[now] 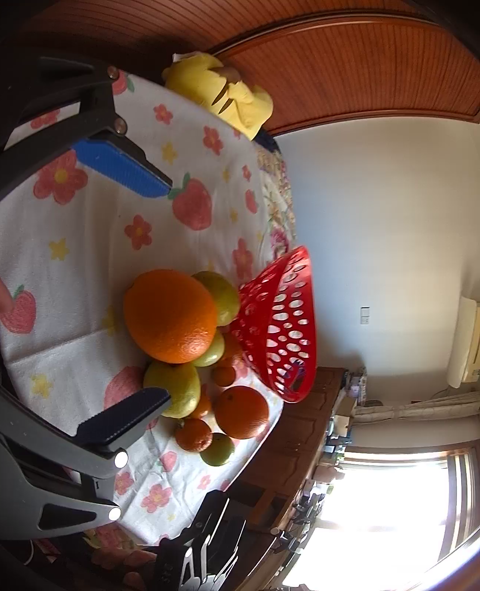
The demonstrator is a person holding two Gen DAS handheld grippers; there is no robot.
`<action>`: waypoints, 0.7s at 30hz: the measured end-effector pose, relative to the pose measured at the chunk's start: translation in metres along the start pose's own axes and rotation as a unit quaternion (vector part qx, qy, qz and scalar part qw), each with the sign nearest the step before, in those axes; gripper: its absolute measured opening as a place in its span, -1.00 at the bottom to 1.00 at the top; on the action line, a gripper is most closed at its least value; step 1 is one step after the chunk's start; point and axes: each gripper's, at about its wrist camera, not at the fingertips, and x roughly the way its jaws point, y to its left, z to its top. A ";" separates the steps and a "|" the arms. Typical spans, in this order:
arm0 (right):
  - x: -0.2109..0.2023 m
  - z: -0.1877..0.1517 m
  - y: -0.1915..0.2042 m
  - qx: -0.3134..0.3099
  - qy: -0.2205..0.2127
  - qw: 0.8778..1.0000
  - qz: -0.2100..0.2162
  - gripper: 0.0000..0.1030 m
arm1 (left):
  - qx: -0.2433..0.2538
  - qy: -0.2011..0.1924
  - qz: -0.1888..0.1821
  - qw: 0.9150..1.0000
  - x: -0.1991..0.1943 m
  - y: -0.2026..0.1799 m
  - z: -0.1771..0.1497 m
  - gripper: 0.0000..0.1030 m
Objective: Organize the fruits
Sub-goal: 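Move the right tool toward the green lime while the left tool approaches the large orange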
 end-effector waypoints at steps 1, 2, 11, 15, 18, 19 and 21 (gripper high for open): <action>0.003 -0.001 -0.002 0.000 0.004 1.000 0.001 0.95 | -0.001 0.003 -0.002 1.000 0.003 0.000 -0.001 1.00; 0.007 -0.001 -0.004 0.000 0.008 1.000 0.002 0.94 | -0.001 0.005 -0.003 1.000 0.006 0.000 -0.002 1.00; 0.041 -0.004 -0.025 0.004 0.045 0.999 0.003 0.79 | 0.005 0.028 -0.008 1.000 0.031 0.000 -0.006 0.99; 0.053 -0.003 -0.031 0.002 0.063 0.998 0.005 0.73 | 0.006 0.034 -0.016 0.999 0.039 0.004 -0.004 0.98; 0.061 -0.002 -0.035 0.002 0.075 0.997 0.004 0.69 | 0.006 0.039 -0.018 0.999 0.044 0.007 -0.001 0.97; 0.063 -0.002 -0.037 0.006 0.080 0.997 0.005 0.67 | 0.005 0.040 -0.021 0.999 0.045 0.007 0.000 0.97; 0.067 -0.001 -0.040 0.012 0.087 0.996 0.009 0.66 | 0.003 0.043 -0.028 0.999 0.047 0.008 0.002 0.97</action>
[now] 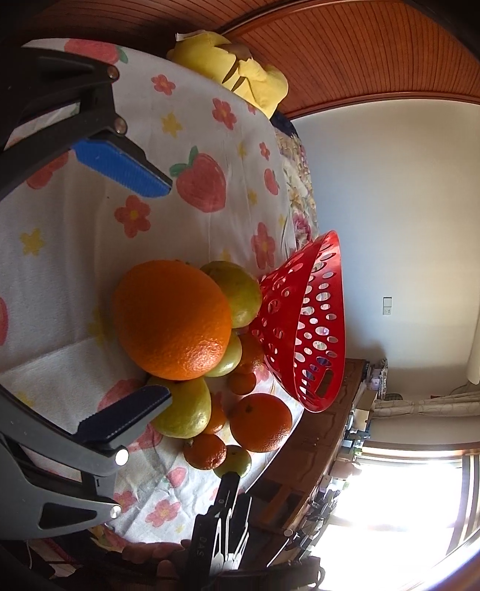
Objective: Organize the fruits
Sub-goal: 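Move the right tool toward the green lime while the left tool approaches the large orange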
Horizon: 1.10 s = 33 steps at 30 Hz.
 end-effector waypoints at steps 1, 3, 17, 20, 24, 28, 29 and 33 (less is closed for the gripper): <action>0.002 0.001 -0.002 0.001 0.004 1.000 0.001 0.65 | -0.001 0.001 -0.003 1.000 0.001 0.000 0.001 0.97; 0.006 0.002 -0.003 0.002 0.011 1.000 0.003 0.64 | 0.000 0.003 -0.009 1.000 0.002 0.000 0.003 0.97; 0.026 0.008 -0.018 0.034 0.047 0.998 0.021 0.48 | 0.011 0.011 -0.016 1.000 0.011 -0.005 0.009 0.97; 0.029 0.009 -0.021 0.041 0.051 0.998 0.025 0.39 | 0.010 0.013 -0.019 1.000 0.013 -0.006 0.009 0.97; 0.031 0.009 -0.025 0.053 0.056 0.996 0.032 0.15 | 0.011 0.013 -0.019 1.000 0.014 -0.007 0.008 0.97; 0.029 0.008 -0.025 0.052 0.056 0.996 0.035 0.12 | 0.012 0.013 -0.019 1.000 0.014 -0.007 0.007 0.97; 0.029 0.007 -0.025 0.051 0.055 0.997 0.035 0.12 | 0.012 0.013 -0.019 1.000 0.014 -0.007 0.007 0.97; 0.026 0.007 -0.025 0.045 0.056 0.997 0.027 0.12 | 0.015 0.013 -0.019 1.000 0.016 -0.009 0.007 0.97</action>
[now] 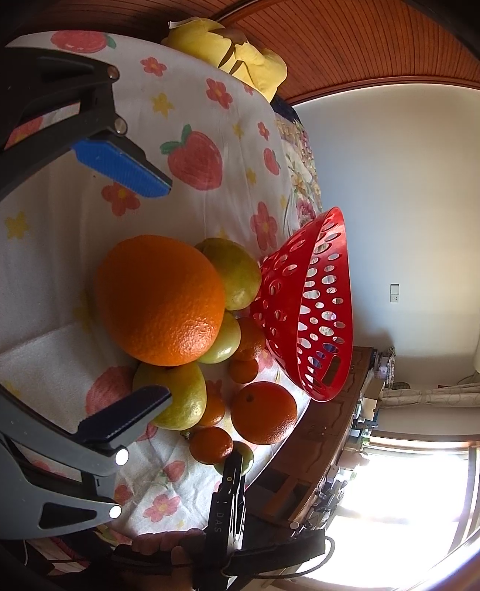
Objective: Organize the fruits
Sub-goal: 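Close the right tool on the green lime while the left tool closes on the large orange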
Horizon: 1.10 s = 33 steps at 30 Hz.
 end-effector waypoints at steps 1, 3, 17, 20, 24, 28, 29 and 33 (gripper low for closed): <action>-0.001 -0.001 0.000 -0.002 0.000 1.000 -0.002 0.12 | 0.001 0.000 0.000 1.000 0.000 0.000 0.000 0.97; -0.005 -0.004 0.000 -0.008 0.000 1.000 -0.007 0.12 | 0.001 0.000 0.001 1.000 0.001 -0.001 0.001 0.97; -0.012 -0.022 0.004 -0.030 -0.016 0.999 -0.026 0.14 | -0.007 0.019 -0.003 1.000 0.014 0.001 0.004 0.93; -0.009 -0.022 0.002 -0.026 -0.014 0.999 -0.023 0.14 | -0.007 0.026 -0.004 1.000 0.018 0.001 0.004 0.93; -0.008 -0.022 0.000 -0.025 -0.017 0.999 -0.020 0.15 | -0.014 0.032 -0.002 0.999 0.023 0.003 0.003 0.93; -0.008 -0.022 0.001 -0.030 -0.017 0.999 -0.025 0.15 | -0.019 0.036 -0.008 0.999 0.028 0.005 0.004 0.93; -0.008 -0.022 0.002 -0.030 -0.017 0.999 -0.026 0.15 | -0.019 0.038 -0.009 0.999 0.029 0.005 0.004 0.93; -0.008 -0.023 0.001 -0.025 -0.017 0.999 -0.022 0.15 | -0.016 0.045 -0.010 0.999 0.035 0.005 0.004 0.93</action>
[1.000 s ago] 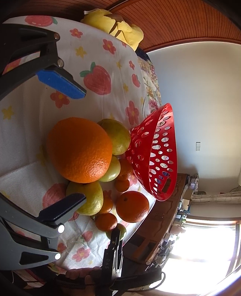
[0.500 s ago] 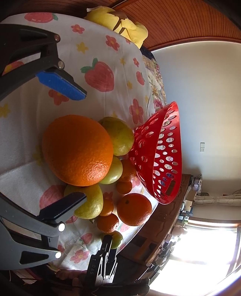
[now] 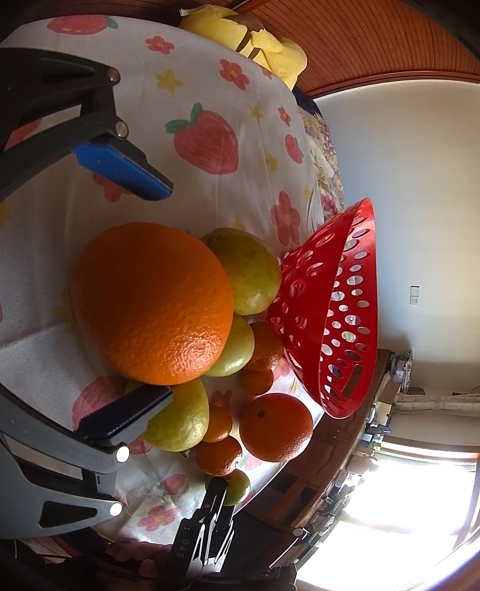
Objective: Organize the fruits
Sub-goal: 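Close the right tool on the green lime while the left tool closes on the large orange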
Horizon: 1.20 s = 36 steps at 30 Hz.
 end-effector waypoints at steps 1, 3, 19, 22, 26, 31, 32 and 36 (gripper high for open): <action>0.000 0.000 -0.001 0.002 0.000 1.000 0.001 0.15 | -0.001 -0.001 -0.001 1.000 0.000 0.000 0.000 0.93; 0.000 0.000 0.000 0.002 0.000 1.000 0.002 0.15 | -0.005 0.001 -0.005 1.000 0.002 0.002 0.001 0.93; 0.003 0.000 0.003 0.001 0.006 1.000 0.001 0.15 | -0.004 0.000 -0.036 0.999 0.003 0.003 0.002 0.66; 0.004 -0.001 0.002 0.002 0.010 1.000 0.001 0.14 | -0.004 -0.002 -0.034 0.999 0.002 0.002 0.001 0.65; 0.005 -0.001 0.002 0.002 0.011 1.000 0.001 0.14 | -0.003 -0.001 -0.032 0.999 0.001 0.000 0.000 0.66; 0.005 -0.001 0.002 0.002 0.011 1.000 0.001 0.14 | 0.000 -0.001 -0.032 0.999 0.002 0.001 0.002 0.67; 0.005 -0.001 0.002 0.002 0.011 1.000 0.002 0.14 | 0.004 -0.002 -0.030 1.000 0.002 0.000 0.002 0.66; 0.005 -0.001 0.002 0.001 0.009 1.000 0.003 0.14 | 0.008 -0.008 -0.028 1.000 -0.002 0.000 0.000 0.61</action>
